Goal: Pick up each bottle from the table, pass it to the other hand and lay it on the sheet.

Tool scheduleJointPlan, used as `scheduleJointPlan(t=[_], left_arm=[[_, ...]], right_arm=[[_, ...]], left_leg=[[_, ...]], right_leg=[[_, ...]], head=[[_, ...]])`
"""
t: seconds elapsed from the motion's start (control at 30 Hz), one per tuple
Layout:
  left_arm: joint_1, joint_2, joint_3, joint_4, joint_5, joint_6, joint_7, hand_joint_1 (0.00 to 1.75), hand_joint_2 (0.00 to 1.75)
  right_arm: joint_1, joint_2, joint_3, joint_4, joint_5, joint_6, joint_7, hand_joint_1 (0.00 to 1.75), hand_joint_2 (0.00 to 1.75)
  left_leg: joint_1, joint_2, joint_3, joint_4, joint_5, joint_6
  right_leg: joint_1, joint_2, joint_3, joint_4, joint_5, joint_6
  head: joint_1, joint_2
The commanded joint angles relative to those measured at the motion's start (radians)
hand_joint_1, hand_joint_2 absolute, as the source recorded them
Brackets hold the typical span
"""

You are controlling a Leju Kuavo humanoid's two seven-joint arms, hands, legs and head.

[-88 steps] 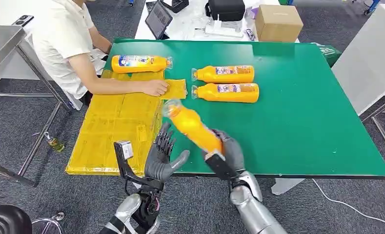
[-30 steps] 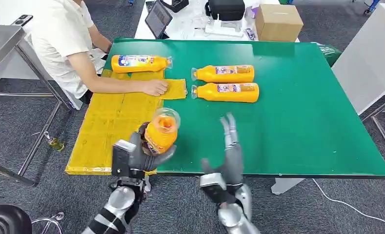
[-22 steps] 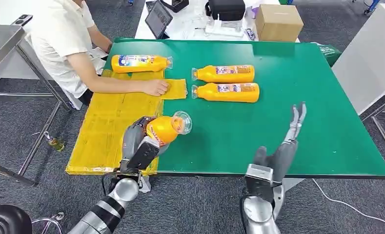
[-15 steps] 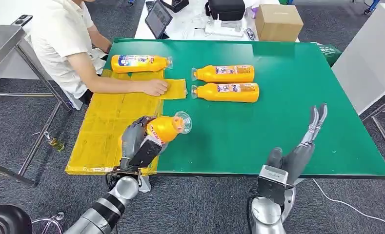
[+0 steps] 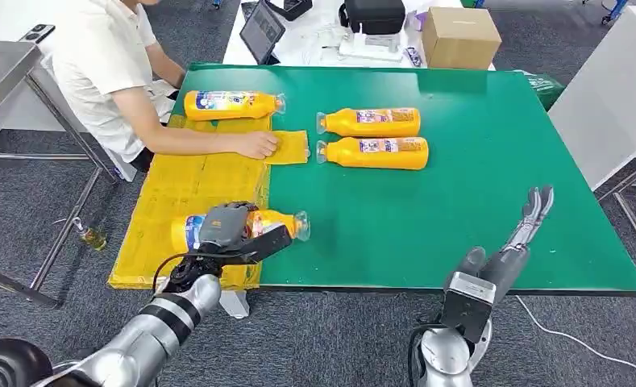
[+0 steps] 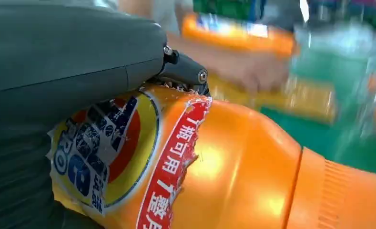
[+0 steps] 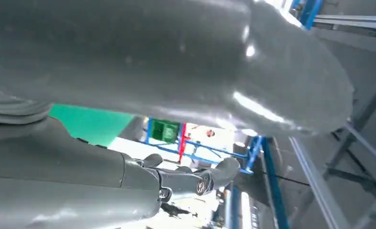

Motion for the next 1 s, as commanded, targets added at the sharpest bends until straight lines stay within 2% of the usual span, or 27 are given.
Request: scheduleJointPlan(t=[0.03, 0.1, 0.13, 0.17, 0.2, 0.23, 0.27, 0.9, 1.0], left_arm=[[-0.097, -0.004, -0.002, 0.184, 0.02, -0.06, -0.026, 1.64, 1.75], [-0.095, -0.002, 0.011, 0.176, 0.039, -0.081, -0.044, 1.64, 1.75], [-0.094, 0.0, 0.016, 0.172, 0.047, -0.083, -0.051, 1.52, 1.75], [-0.091, -0.001, 0.027, 0.165, 0.061, -0.081, -0.066, 0.24, 1.75], [-0.09, 0.0, 0.029, 0.163, 0.069, -0.091, -0.078, 0.31, 1.75], [-0.09, 0.001, 0.025, 0.161, 0.07, -0.101, -0.088, 0.24, 1.75], [-0.086, -0.002, 0.029, 0.153, 0.076, -0.098, -0.094, 0.0, 1.75], [-0.077, -0.015, 0.017, 0.148, 0.09, -0.141, -0.1, 0.0, 1.75], [-0.072, -0.015, 0.021, 0.134, 0.12, -0.162, -0.137, 0.0, 1.75]], right_arm=[[-0.023, -0.044, 0.03, 0.142, -0.035, 0.002, 0.003, 0.0, 0.0], [-0.024, -0.052, 0.042, 0.164, -0.052, 0.002, 0.003, 0.0, 0.0], [-0.026, -0.056, 0.046, 0.173, -0.057, 0.002, 0.003, 0.0, 0.0], [-0.028, -0.057, 0.047, 0.179, -0.057, 0.002, 0.003, 0.0, 0.0], [-0.029, -0.06, 0.05, 0.185, -0.061, 0.002, 0.003, 0.0, 0.0], [-0.031, -0.063, 0.053, 0.193, -0.067, 0.002, 0.003, 0.0, 0.0], [-0.033, -0.066, 0.057, 0.2, -0.067, 0.002, 0.003, 0.0, 0.0], [-0.037, -0.072, 0.06, 0.236, -0.081, 0.002, 0.003, 0.0, 0.0], [-0.037, -0.074, 0.058, 0.241, -0.081, 0.002, 0.003, 0.0, 0.0]], left_leg=[[0.0, 0.002, 0.007, -0.001, -0.002, 0.002], [0.001, 0.001, 0.004, -0.001, -0.001, 0.001], [0.001, 0.002, 0.005, -0.001, -0.002, 0.001], [0.001, 0.002, 0.004, -0.001, -0.001, 0.001], [0.001, 0.003, 0.007, -0.001, -0.002, 0.002], [0.001, 0.003, 0.007, -0.002, -0.002, 0.002], [0.0, 0.002, 0.005, -0.001, -0.001, 0.002], [0.0, 0.001, 0.003, 0.0, -0.001, 0.002], [0.0, 0.001, 0.003, -0.001, -0.001, 0.002]], right_leg=[[0.001, 0.0, 0.007, -0.002, -0.002, -0.003], [0.001, 0.0, 0.004, -0.002, -0.001, -0.002], [0.001, 0.001, 0.005, -0.002, -0.001, -0.003], [0.001, 0.001, 0.004, -0.002, 0.0, -0.002], [0.002, 0.001, 0.007, -0.002, -0.001, -0.003], [0.002, 0.001, 0.007, -0.002, -0.001, -0.004], [0.001, 0.0, 0.005, -0.002, 0.0, -0.003], [0.001, 0.0, 0.004, -0.001, -0.001, -0.002], [0.001, 0.0, 0.004, -0.001, -0.001, -0.002]], head=[[0.0, 0.0], [0.0, 0.0], [0.0, 0.0], [0.0, 0.0], [0.0, 0.0], [0.0, 0.0], [0.0, 0.0], [0.0, 0.0], [0.0, 0.0]])
